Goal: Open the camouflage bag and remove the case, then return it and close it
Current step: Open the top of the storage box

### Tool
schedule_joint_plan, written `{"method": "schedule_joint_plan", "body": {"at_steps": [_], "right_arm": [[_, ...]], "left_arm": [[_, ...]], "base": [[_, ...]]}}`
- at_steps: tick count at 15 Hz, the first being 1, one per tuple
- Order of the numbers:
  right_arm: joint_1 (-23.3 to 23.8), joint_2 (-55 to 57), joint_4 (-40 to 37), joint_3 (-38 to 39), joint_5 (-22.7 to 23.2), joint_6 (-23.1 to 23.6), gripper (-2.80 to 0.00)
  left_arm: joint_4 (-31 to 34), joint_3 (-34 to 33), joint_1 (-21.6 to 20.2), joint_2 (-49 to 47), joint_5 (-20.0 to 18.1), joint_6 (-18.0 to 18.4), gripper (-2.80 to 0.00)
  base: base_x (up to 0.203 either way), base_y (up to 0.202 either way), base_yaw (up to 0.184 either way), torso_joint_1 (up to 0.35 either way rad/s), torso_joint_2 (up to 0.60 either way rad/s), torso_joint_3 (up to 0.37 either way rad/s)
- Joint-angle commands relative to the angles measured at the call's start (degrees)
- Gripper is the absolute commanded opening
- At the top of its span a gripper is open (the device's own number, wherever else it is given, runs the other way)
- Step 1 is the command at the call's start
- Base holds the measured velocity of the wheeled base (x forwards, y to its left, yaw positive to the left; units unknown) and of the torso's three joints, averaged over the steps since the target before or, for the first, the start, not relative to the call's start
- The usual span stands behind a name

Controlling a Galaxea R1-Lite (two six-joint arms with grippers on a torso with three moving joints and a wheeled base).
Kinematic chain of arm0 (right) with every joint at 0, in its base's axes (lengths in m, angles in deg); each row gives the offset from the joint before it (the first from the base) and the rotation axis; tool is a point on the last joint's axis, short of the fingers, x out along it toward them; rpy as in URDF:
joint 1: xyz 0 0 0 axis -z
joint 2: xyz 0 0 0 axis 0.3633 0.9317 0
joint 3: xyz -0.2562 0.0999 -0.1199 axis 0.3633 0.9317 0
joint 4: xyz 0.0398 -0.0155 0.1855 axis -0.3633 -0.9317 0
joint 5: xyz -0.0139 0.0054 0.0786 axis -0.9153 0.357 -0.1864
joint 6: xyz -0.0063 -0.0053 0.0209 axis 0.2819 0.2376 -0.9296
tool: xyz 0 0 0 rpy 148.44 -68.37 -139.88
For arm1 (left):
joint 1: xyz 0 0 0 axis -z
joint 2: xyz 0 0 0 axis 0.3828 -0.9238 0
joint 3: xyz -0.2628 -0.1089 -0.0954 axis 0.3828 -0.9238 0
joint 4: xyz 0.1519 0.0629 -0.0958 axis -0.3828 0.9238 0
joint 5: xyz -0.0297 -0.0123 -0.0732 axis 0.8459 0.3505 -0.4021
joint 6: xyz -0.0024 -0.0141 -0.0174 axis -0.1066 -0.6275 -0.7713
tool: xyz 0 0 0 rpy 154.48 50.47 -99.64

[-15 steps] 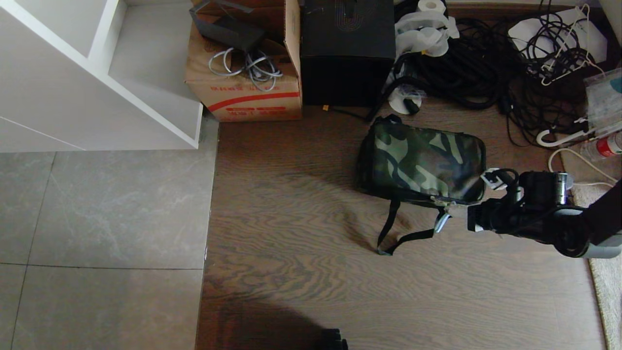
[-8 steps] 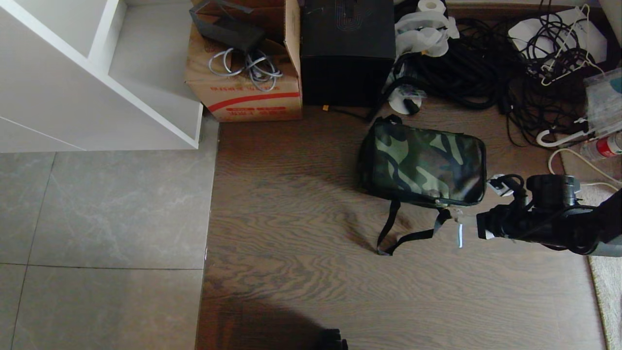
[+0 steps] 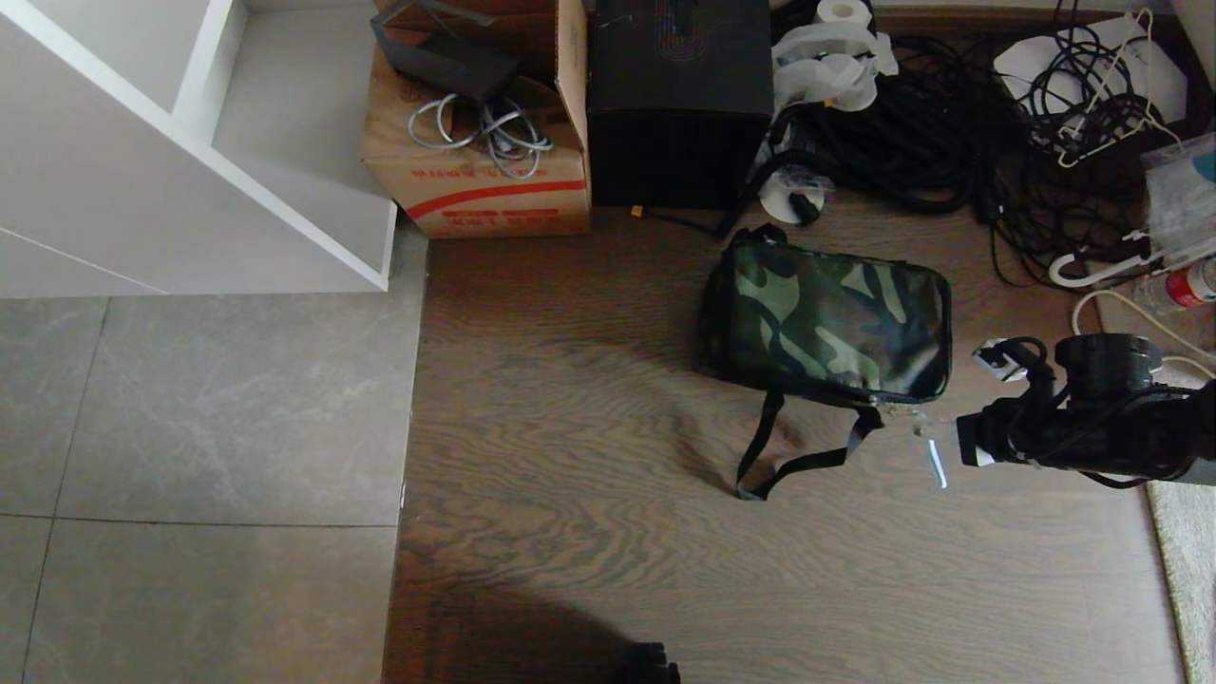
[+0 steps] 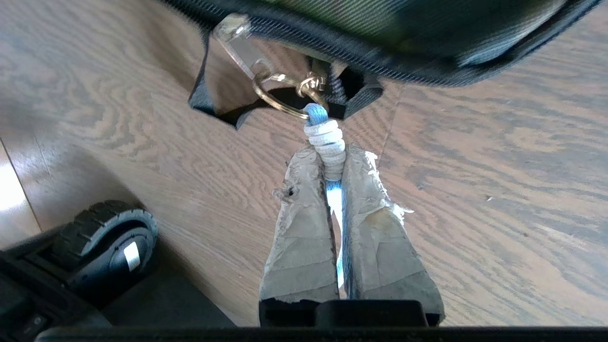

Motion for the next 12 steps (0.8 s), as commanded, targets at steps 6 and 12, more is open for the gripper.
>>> {"method": "schedule_joint_plan", "body": {"at_steps": [6, 12], "right_arm": [[4.34, 1.21, -6.69, -5.45, 0.33, 0.3, -2.8], [6.19, 2.73, -8.59, -8.98, 0.31, 1.08, -2.8]], "left_arm": [[-0.04, -0.53, -0.08, 0.02, 0.05, -0.05, -2.8], [-0.02, -0.53, -0.09, 0.02, 0.05, -0.05, -2.8]], "base": [[0.0, 0.0, 0.0, 0.0, 0.0, 0.0], [0.0, 0.0, 0.0, 0.0, 0.0, 0.0]]}}
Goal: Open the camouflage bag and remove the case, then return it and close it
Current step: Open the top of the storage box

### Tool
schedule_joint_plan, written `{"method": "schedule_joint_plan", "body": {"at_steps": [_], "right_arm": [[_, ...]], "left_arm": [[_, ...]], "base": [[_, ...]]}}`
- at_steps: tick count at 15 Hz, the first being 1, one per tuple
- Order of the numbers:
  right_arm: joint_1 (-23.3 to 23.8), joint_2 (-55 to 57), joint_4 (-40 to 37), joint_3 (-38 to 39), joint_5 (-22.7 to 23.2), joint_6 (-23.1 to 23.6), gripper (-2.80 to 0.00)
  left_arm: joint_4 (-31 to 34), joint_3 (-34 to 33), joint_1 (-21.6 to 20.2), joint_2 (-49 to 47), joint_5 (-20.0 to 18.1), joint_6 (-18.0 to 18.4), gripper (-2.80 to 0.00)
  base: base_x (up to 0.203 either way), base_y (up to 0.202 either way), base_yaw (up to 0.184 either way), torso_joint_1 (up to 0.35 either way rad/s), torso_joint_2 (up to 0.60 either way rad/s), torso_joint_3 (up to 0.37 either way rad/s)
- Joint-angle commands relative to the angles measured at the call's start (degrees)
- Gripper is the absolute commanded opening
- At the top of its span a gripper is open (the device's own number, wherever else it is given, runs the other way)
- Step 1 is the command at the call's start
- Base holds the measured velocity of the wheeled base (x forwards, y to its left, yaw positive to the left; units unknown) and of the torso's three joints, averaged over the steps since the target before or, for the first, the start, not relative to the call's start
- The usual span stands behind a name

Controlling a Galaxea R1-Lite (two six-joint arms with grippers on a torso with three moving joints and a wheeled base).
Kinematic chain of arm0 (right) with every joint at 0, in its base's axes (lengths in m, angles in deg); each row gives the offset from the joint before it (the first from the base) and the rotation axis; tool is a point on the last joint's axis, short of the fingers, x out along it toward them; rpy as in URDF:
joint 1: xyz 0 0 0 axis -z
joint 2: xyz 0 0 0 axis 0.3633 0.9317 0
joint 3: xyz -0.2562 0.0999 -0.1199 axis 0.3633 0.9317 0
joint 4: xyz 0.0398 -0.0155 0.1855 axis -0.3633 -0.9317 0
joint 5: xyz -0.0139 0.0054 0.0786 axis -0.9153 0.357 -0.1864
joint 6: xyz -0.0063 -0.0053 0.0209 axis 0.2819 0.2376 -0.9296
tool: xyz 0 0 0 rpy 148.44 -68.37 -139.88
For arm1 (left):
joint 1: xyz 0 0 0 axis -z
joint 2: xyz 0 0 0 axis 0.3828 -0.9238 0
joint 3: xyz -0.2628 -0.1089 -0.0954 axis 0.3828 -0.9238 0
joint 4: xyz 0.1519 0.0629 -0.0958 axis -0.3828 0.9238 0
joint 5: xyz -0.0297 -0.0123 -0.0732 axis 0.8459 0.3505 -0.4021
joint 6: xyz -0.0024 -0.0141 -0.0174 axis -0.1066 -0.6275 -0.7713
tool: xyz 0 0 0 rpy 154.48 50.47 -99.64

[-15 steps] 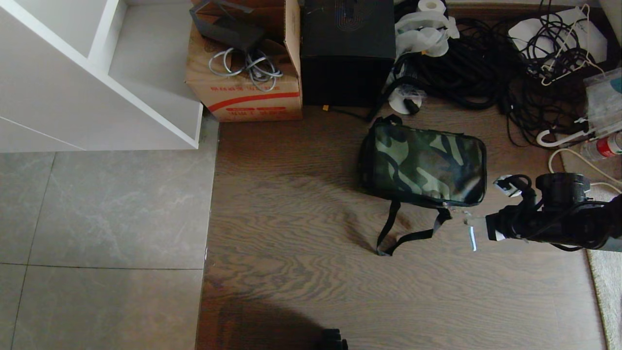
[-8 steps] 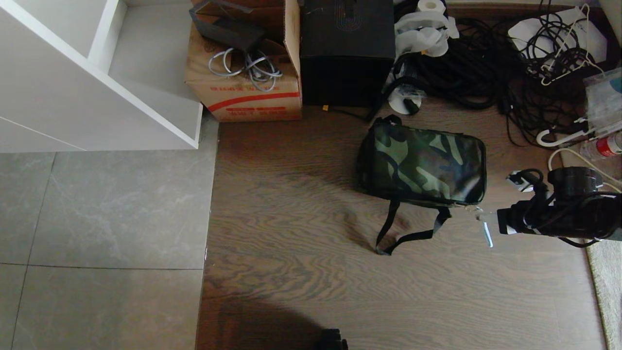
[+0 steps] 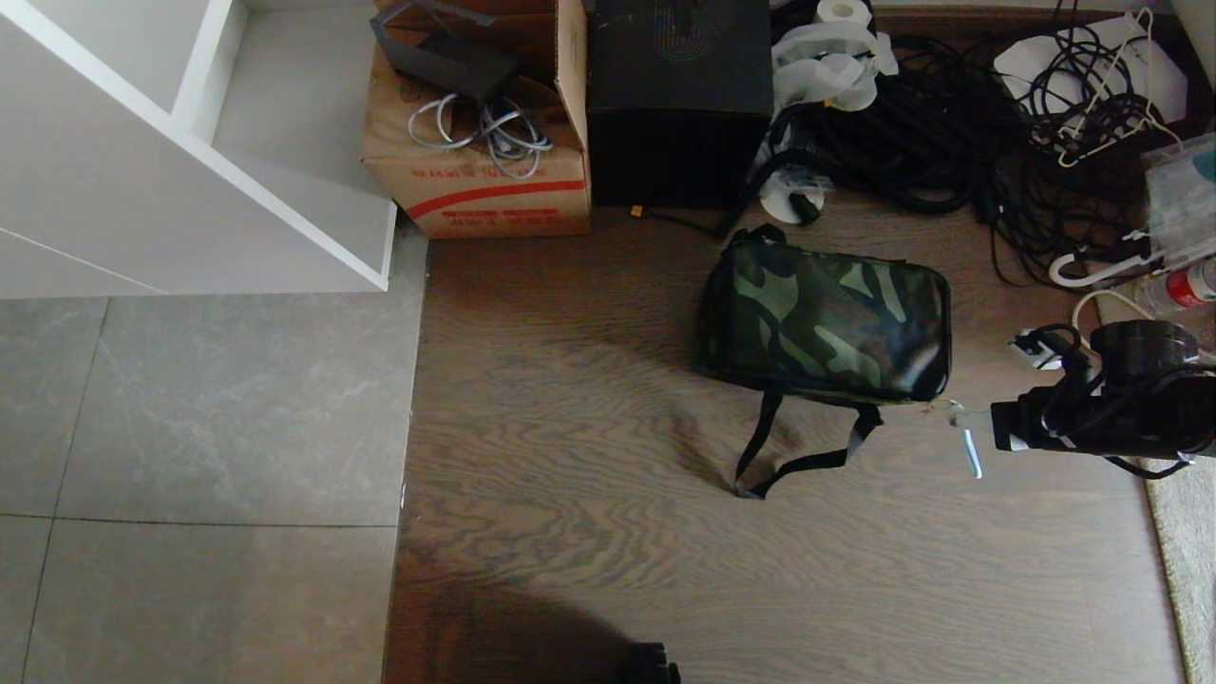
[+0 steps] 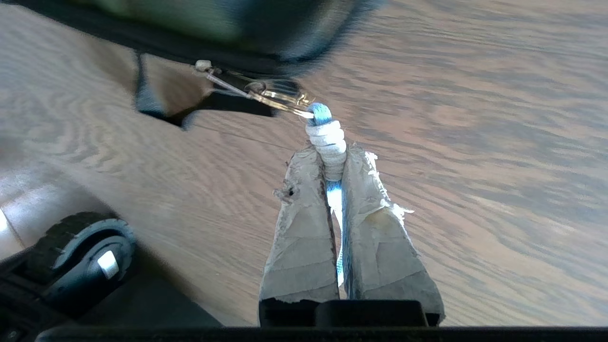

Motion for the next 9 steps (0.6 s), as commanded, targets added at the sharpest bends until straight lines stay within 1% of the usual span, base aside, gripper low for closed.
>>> {"method": "schedule_joint_plan", "body": {"at_steps": [1, 4, 5, 6, 9], "right_arm": [[1.04, 1.24, -0.58, -1.97, 0.19, 0.33, -2.8], [2.07, 1.77, -1.61, -2.78, 0.19, 0.69, -2.8], [2.07, 2.1, -1.77, -3.38, 0.05, 1.63, -2.8], [2.33, 2.38, -2.37, -4.11, -0.06, 2.59, -2.8], [3.39, 3.57, -5.39, -7.69, 0.0, 2.84, -2.8]], "left_arm": [[-0.02, -0.53, 0.0, 0.02, 0.05, -0.03, -2.8], [-0.02, -0.53, -0.07, 0.02, 0.05, -0.03, -2.8], [-0.02, -0.53, -0.01, 0.01, 0.05, -0.03, -2.8], [-0.02, -0.53, -0.08, 0.02, 0.05, -0.03, -2.8], [-0.02, -0.53, 0.0, 0.02, 0.05, -0.03, -2.8]], "base": [[0.0, 0.0, 0.0, 0.0, 0.0, 0.0], [0.0, 0.0, 0.0, 0.0, 0.0, 0.0], [0.0, 0.0, 0.0, 0.0, 0.0, 0.0], [0.0, 0.0, 0.0, 0.0, 0.0, 0.0], [0.0, 0.0, 0.0, 0.0, 0.0, 0.0]]}}
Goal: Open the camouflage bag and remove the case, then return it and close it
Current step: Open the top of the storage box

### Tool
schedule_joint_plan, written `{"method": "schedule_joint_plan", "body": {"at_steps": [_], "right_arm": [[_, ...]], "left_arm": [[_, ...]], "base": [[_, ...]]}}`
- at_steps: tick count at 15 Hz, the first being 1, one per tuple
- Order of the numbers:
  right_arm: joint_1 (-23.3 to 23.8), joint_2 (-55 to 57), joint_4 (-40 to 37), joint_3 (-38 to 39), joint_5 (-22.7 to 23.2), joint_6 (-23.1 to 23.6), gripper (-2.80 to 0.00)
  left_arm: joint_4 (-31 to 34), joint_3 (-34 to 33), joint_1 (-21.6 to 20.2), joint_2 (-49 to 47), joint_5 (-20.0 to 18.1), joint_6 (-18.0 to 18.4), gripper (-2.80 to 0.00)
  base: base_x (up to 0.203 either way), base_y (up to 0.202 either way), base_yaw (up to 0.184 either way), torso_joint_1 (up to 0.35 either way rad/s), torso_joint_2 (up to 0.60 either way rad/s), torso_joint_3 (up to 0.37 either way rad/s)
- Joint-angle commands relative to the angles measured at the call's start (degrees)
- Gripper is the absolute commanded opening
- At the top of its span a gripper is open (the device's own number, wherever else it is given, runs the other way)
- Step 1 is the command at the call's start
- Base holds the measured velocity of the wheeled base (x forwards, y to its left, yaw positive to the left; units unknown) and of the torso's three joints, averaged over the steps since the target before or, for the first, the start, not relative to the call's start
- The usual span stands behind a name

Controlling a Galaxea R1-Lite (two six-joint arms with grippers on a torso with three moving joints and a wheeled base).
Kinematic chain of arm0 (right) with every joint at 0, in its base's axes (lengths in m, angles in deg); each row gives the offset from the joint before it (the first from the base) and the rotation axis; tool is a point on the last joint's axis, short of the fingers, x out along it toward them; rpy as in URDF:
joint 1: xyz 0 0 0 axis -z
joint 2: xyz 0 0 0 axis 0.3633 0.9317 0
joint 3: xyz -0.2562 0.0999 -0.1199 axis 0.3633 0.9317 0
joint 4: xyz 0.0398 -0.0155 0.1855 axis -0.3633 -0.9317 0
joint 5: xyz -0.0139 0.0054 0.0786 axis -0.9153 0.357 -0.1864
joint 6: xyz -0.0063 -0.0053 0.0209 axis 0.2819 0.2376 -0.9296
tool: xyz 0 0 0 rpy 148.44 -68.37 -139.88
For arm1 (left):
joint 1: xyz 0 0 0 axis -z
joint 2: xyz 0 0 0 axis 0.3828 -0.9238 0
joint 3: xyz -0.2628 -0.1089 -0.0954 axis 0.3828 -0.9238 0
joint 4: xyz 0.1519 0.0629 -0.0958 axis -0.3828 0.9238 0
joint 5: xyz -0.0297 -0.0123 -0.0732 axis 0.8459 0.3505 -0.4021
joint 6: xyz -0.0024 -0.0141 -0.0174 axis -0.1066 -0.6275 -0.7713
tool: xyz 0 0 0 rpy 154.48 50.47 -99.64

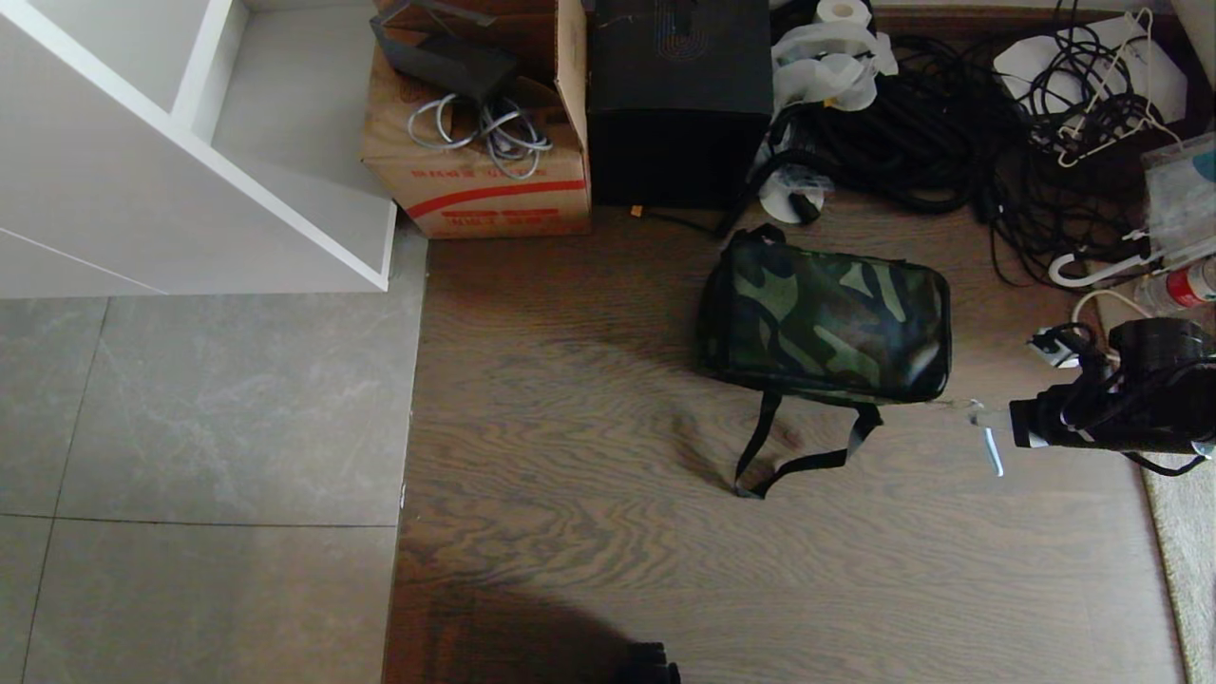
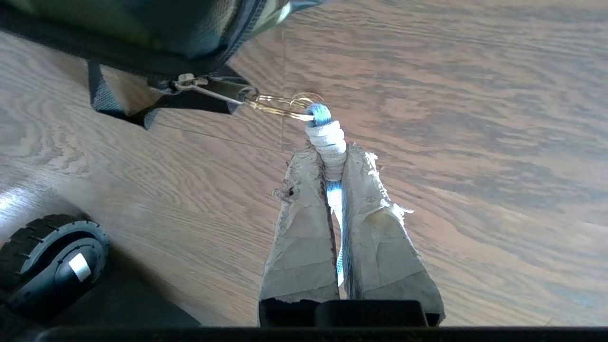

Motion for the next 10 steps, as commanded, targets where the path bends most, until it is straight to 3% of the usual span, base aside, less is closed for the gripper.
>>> {"method": "schedule_joint_plan", "body": {"at_steps": [1, 7, 10], "right_arm": [[0.62, 1.4, -1.22, -3.83, 0.21, -0.06, -2.8], [0.74, 2.79, -2.17, -9.49, 0.33, -3.1, -2.8], [-0.35, 2.32, -1.4, -6.96, 1.38, -4.15, -2.8]], "left_arm": [[-0.02, -0.53, -0.01, 0.02, 0.02, -0.03, -2.8], [-0.02, -0.53, -0.01, -0.05, 0.02, -0.03, -2.8], [-0.02, -0.53, 0.0, 0.02, 0.02, -0.03, -2.8]], "base": [[0.0, 0.0, 0.0, 0.0, 0.0, 0.0], [0.0, 0.0, 0.0, 0.0, 0.0, 0.0], [0.0, 0.0, 0.0, 0.0, 0.0, 0.0]]}}
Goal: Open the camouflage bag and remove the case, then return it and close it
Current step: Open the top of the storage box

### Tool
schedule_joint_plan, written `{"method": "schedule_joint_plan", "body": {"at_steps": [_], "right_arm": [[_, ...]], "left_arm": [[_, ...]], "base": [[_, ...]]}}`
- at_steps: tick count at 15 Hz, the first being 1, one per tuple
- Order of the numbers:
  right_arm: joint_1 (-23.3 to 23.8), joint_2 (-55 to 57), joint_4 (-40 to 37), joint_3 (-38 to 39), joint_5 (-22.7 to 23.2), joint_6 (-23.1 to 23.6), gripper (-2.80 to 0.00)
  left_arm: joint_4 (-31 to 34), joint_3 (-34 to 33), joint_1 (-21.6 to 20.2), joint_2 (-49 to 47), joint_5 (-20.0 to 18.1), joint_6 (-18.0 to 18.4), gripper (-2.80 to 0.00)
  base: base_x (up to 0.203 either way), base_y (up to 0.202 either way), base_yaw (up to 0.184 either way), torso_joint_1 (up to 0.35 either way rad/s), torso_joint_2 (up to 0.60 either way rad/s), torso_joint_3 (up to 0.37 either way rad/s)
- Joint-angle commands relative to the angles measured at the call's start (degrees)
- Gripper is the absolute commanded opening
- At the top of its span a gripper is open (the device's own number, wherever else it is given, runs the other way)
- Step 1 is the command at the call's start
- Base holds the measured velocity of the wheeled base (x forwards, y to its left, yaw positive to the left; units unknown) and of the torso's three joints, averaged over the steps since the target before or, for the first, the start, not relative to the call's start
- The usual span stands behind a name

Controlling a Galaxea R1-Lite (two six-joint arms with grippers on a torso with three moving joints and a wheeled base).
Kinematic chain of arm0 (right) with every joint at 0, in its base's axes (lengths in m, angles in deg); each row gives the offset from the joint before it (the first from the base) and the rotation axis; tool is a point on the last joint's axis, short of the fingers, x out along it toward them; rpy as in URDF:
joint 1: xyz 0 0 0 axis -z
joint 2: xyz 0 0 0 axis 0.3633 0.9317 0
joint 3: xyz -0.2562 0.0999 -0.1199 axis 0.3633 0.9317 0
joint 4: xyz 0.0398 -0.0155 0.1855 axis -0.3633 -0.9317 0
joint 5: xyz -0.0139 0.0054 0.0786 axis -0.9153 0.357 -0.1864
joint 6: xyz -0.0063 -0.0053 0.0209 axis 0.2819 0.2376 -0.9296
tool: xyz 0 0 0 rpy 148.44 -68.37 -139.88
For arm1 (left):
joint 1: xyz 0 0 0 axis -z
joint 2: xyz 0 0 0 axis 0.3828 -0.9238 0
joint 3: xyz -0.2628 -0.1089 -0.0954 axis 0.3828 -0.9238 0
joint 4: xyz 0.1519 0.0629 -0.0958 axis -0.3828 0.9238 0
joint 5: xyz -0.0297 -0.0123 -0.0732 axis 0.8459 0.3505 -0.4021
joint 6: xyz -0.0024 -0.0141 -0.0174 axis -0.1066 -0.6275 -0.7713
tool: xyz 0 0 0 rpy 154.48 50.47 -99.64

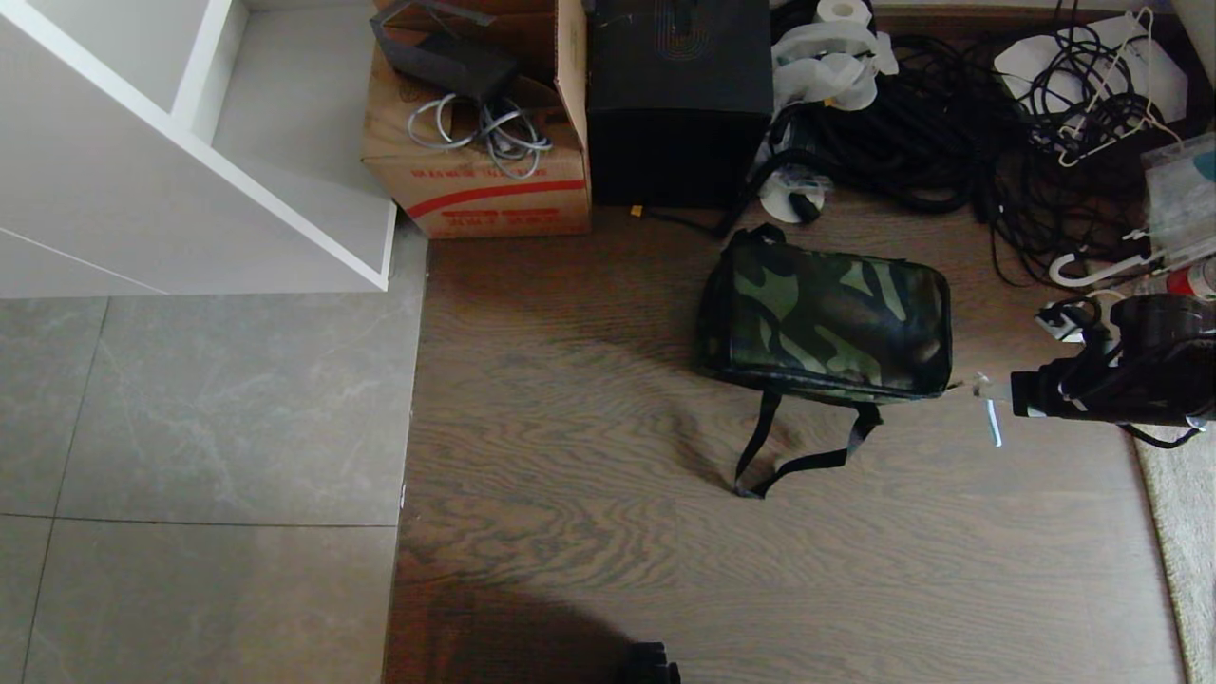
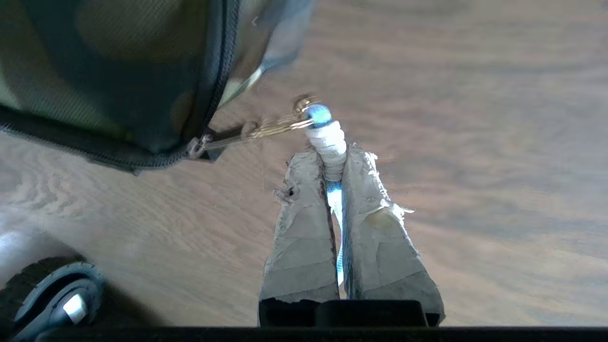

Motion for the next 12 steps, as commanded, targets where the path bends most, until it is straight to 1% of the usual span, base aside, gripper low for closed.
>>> {"method": "schedule_joint_plan", "body": {"at_steps": [1, 4, 6, 8, 12], "right_arm": [[-0.62, -0.33, 0.14, 1.75, 2.5, 0.18, -2.8], [-0.71, -0.42, 0.28, 1.87, 3.85, 0.41, -2.8], [-0.62, -0.08, 2.45, 1.64, 4.59, -0.1, -2.8], [-0.62, -0.34, 2.6, 1.21, 4.67, -0.46, -2.8], [-0.62, -0.6, 2.69, 0.26, 6.44, -0.92, -2.8]], "left_arm": [[-0.02, -0.53, -0.04, 0.02, 0.05, -0.03, -2.8], [-0.02, -0.53, -0.05, -0.06, 0.05, -0.03, -2.8], [-0.02, -0.53, -0.03, 0.02, 0.05, -0.03, -2.8], [-0.02, -0.53, 0.0, 0.02, 0.05, -0.03, -2.8], [-0.02, -0.53, 0.0, 0.02, 0.05, -0.03, -2.8]], "base": [[0.0, 0.0, 0.0, 0.0, 0.0, 0.0], [0.0, 0.0, 0.0, 0.0, 0.0, 0.0], [0.0, 0.0, 0.0, 0.0, 0.0, 0.0], [0.0, 0.0, 0.0, 0.0, 0.0, 0.0], [0.0, 0.0, 0.0, 0.0, 0.0, 0.0]]}}
